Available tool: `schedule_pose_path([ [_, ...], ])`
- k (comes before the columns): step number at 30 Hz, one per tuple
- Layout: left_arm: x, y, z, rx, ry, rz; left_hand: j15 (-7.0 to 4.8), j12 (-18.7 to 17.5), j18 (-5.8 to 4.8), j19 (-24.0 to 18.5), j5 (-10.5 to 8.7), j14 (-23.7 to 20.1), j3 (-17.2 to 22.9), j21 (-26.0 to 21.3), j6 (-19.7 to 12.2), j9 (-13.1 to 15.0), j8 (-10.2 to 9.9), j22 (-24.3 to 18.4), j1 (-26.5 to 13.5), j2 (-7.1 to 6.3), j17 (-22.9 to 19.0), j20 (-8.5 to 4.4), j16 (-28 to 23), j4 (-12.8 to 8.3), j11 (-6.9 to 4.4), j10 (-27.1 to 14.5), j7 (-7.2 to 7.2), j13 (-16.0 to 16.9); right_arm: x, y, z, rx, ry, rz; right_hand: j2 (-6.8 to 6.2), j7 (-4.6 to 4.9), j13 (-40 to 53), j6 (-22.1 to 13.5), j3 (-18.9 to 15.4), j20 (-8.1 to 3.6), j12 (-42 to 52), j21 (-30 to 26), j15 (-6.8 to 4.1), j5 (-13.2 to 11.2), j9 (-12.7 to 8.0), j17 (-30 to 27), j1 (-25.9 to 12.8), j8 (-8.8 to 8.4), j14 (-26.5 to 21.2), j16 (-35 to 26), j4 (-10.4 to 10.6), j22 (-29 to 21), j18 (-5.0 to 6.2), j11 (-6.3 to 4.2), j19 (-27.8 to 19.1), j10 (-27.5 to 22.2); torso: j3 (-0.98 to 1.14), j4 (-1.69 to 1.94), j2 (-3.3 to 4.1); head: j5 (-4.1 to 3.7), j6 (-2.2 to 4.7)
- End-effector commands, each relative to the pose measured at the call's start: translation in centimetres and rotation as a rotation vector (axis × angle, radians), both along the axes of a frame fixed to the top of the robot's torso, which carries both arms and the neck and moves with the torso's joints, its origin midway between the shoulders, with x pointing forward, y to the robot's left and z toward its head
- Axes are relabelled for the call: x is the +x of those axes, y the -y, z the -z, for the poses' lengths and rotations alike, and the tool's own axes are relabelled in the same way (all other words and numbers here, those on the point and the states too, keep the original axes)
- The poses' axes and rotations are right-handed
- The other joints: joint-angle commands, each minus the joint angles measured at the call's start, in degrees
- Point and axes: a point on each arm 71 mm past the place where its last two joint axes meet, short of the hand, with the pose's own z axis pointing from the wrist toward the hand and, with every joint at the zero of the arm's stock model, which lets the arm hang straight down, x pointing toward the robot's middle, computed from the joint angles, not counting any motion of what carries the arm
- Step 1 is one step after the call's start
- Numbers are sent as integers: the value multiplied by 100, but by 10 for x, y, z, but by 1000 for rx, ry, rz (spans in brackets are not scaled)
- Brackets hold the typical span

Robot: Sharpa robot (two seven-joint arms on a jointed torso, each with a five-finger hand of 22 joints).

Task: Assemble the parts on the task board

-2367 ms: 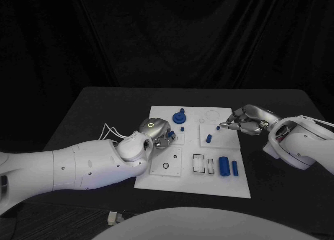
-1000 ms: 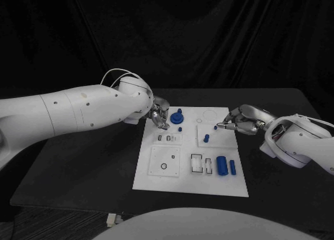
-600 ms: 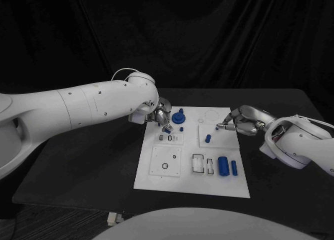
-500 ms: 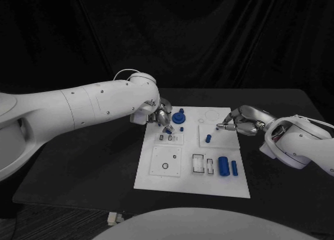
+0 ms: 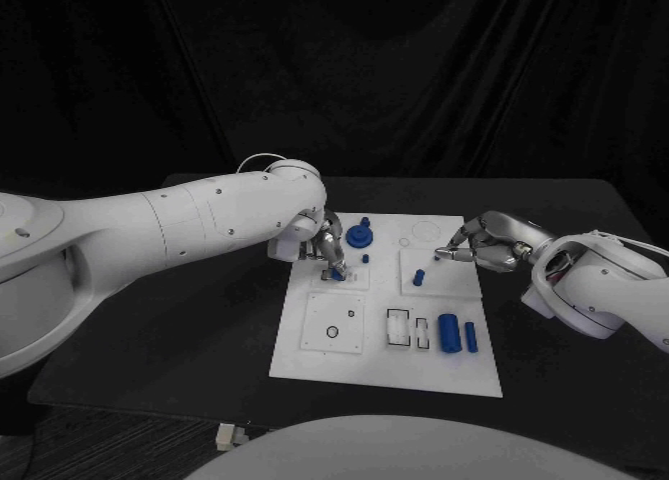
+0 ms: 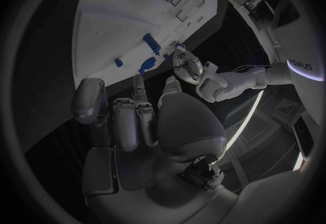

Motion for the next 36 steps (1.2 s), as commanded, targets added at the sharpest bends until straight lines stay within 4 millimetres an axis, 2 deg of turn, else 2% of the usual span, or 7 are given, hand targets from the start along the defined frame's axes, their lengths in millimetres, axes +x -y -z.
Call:
schedule_pose_path([
  [1, 0, -2, 2, 29, -4, -49, -34, -5, -8, 148, 36, 549, 339, -48, 99, -13, -50, 1234, -25, 31, 1428, -35, -28, -391, -11, 182, -101, 954, 0, 0, 2, -9, -10, 9, 32, -31, 1351, -6, -26, -2, -39, -37, -38, 36, 8, 502, 31, 24, 362, -23, -4, 601, 30, -35, -23, 504, -1, -7, -2, 13, 0],
  [13, 0, 0, 4, 53, 23, -69, -37, 37, -14, 168, 107, 561, 321, -20, 105, -33, -88, 1242, -12, 61, 1447, -38, -3, -501, -13, 211, -101, 984, 0, -1, 1, -5, -5, 7, 32, -31, 1351, -6, -26, -2, -39, -37, -38, 36, 8, 502, 31, 24, 362, -23, -4, 601, 30, -35, -23, 504, 0, 2, 2, 16, 0],
  [26, 2, 8, 3, 38, 88, -52, -39, 51, -19, 181, 122, 564, 282, -1, 107, -40, -105, 1247, -45, 57, 1451, -41, 4, -526, -10, 223, -95, 992, -1, 0, 1, -2, -1, 8, 34, -31, 1354, -7, -27, -2, -37, -37, -38, 35, 9, 507, 37, 24, 363, -22, -2, 602, 30, -34, -23, 506, -1, -10, -1, 17, 0],
  [36, 3, 10, 3, 35, 90, -48, -39, 48, -17, 178, 122, 563, 279, -8, 107, -41, -107, 1245, -48, 57, 1449, -41, 1, -526, -9, 222, -95, 991, -1, -1, 1, -2, -1, 7, 34, -31, 1354, -7, -27, -2, -37, -37, -38, 35, 9, 507, 37, 24, 363, -22, -2, 602, 30, -34, -23, 506, 2, -2, -2, 22, 0],
])
